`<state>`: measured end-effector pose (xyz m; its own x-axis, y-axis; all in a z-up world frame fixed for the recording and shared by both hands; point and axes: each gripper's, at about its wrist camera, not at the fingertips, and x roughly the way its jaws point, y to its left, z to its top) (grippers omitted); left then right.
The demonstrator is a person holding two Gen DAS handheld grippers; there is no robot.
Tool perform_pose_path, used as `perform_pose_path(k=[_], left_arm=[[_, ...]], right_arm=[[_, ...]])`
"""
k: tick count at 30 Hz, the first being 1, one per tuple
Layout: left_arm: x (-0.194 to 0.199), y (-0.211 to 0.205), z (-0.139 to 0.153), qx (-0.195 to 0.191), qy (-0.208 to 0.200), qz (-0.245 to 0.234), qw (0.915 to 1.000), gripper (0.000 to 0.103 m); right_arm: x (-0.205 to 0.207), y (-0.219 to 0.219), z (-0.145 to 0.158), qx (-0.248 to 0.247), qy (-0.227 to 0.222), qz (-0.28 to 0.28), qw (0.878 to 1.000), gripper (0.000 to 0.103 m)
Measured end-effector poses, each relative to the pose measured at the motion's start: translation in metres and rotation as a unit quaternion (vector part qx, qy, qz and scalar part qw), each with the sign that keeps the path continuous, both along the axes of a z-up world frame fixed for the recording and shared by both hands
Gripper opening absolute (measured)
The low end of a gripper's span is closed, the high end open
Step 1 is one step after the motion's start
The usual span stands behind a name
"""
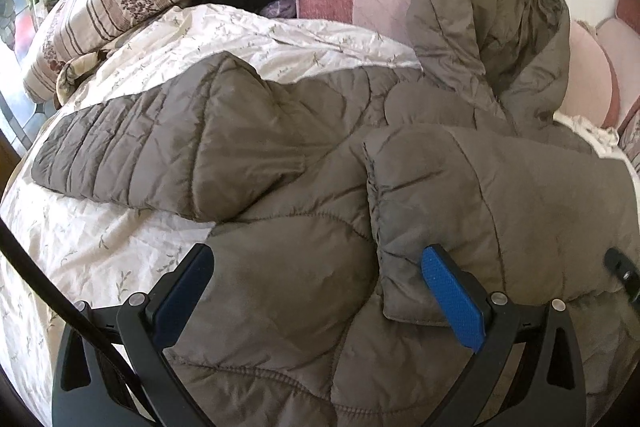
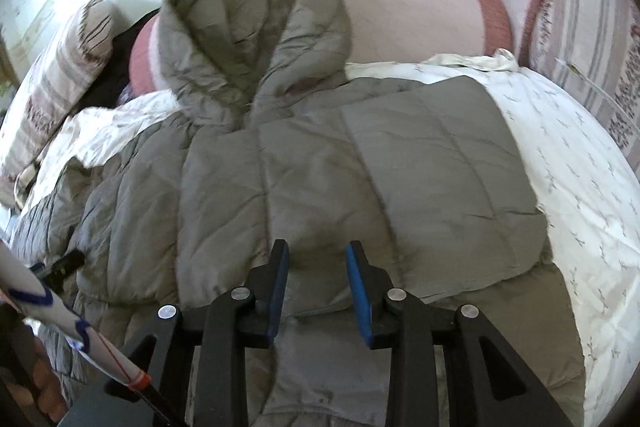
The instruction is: Fold large clothes
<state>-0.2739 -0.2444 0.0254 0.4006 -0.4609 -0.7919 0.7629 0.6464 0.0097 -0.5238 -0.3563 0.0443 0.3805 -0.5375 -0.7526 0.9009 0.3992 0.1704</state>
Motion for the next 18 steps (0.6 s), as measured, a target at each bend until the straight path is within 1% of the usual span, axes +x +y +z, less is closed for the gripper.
perform_pose_path(k=[1, 4, 6, 9, 14, 18], left_arm=[[0.002, 0.002, 0.003, -0.006, 0.000, 0.003, 1.0000, 0.103], [0.011, 0.008, 0.007, -0.016, 0.007, 0.016, 0.9997, 0.103], [0.017, 0.011, 0.006, -0.016, 0.015, 0.026, 0.9994, 0.103], [0.027, 0.015, 0.005, -0.018, 0.030, 0.037, 0.9987, 0.103], [0.047, 0.026, 0.012, -0.030, 0.029, 0.062, 0.9972, 0.103], [0.074, 0.043, 0.017, -0.042, 0.034, 0.097, 0.9938, 0.103]], right_arm=[[0.002, 0.001, -0.002, 0.001, 0.004, 0.003, 1.000, 0.033], [0.008, -0.002, -0.012, 0.018, 0.027, 0.006, 0.999, 0.041], [0.009, -0.002, -0.018, 0.023, 0.038, 0.008, 0.999, 0.041], [0.010, -0.001, -0.017, 0.017, 0.045, 0.010, 0.999, 0.041], [0.007, 0.001, -0.013, 0.014, 0.037, 0.009, 0.999, 0.042], [0.007, 0.002, -0.016, 0.015, 0.042, 0.009, 0.999, 0.045]])
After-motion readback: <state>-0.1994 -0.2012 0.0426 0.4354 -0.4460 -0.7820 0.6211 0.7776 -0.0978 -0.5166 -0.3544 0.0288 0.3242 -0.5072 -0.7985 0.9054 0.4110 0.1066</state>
